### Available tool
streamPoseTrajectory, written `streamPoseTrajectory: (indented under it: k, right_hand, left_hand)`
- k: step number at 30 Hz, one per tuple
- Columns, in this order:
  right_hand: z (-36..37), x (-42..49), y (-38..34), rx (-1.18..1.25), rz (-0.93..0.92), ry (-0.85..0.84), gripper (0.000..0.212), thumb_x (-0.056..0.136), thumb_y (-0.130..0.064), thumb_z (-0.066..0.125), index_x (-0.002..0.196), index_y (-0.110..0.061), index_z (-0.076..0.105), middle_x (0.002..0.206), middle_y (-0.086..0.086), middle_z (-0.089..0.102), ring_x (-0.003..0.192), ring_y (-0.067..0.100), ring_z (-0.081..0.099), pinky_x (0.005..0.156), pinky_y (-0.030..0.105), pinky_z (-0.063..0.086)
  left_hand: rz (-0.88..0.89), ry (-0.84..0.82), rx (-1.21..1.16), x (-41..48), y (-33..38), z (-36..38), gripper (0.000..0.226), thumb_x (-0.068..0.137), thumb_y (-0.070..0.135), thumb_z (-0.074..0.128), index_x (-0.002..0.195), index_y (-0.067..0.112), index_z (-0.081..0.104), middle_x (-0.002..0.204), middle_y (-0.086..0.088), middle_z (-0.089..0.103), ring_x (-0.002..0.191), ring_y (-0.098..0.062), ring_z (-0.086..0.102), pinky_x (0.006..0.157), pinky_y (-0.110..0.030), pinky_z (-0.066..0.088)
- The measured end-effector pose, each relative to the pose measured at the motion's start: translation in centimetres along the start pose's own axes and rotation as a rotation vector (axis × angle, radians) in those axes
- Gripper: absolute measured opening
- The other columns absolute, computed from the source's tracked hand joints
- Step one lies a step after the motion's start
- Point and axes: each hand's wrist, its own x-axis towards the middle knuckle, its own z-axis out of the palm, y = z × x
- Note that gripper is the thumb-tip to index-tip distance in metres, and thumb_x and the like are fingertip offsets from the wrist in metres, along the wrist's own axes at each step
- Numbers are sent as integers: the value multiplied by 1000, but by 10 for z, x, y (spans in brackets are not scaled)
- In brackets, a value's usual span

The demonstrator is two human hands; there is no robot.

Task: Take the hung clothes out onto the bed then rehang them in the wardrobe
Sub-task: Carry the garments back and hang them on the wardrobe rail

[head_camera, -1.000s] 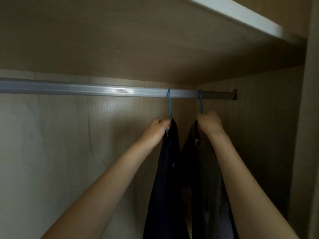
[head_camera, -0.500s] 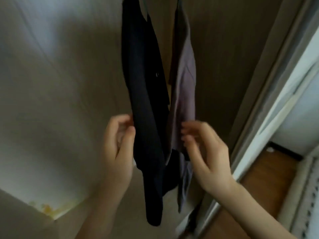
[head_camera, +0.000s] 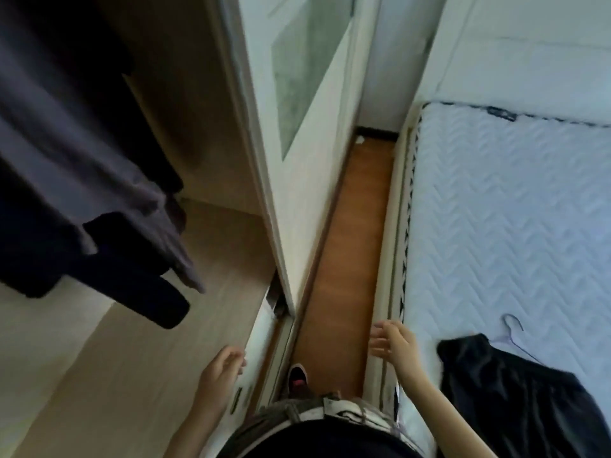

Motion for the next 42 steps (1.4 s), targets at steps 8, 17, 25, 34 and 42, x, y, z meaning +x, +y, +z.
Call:
streamPoseTrajectory:
  k: [8, 17, 25, 34, 42]
  right_hand:
    - [-122, -39, 35, 216, -4, 364, 23, 98, -8, 44, 95, -4, 66, 77, 13, 64, 68, 26, 63, 62, 33, 54]
    - [-177, -105, 118, 511, 163, 971, 21, 97, -11, 47, 91, -10, 67, 84, 19, 68, 72, 28, 66, 68, 40, 56]
    - [-178, -88, 185, 556, 345, 1318, 19, 98, -10, 45, 93, -13, 64, 86, 11, 67, 86, 31, 66, 75, 41, 55]
    - [-216, 46, 322, -81, 477, 1345, 36, 93, -5, 54, 128, 1, 57, 125, 15, 60, 120, 30, 54, 104, 37, 41]
    - [-211, 137, 432, -399, 656, 1208, 58, 92, -35, 41, 146, -15, 43, 153, 9, 40, 141, 33, 35, 115, 50, 26]
  left_hand:
    - [245, -350, 197, 27, 101, 109, 22, 98, 9, 49, 85, 15, 66, 80, -9, 65, 79, -26, 60, 78, -38, 46]
    - [553, -908, 635, 19, 205, 284, 24, 97, 17, 49, 82, 24, 68, 76, -2, 69, 80, -21, 65, 79, -35, 50]
    - [620, -1162, 944, 39, 231, 433, 20, 97, 9, 49, 85, 19, 61, 80, -4, 63, 74, -18, 59, 78, -34, 49]
    - [704, -1037, 1062, 95, 145, 642, 14, 93, 22, 55, 105, 16, 60, 94, 3, 61, 94, -21, 58, 72, -26, 42]
    - [881, -760, 1087, 148, 54, 770, 29, 84, 29, 58, 108, 12, 57, 108, -5, 63, 102, -27, 57, 89, -36, 43]
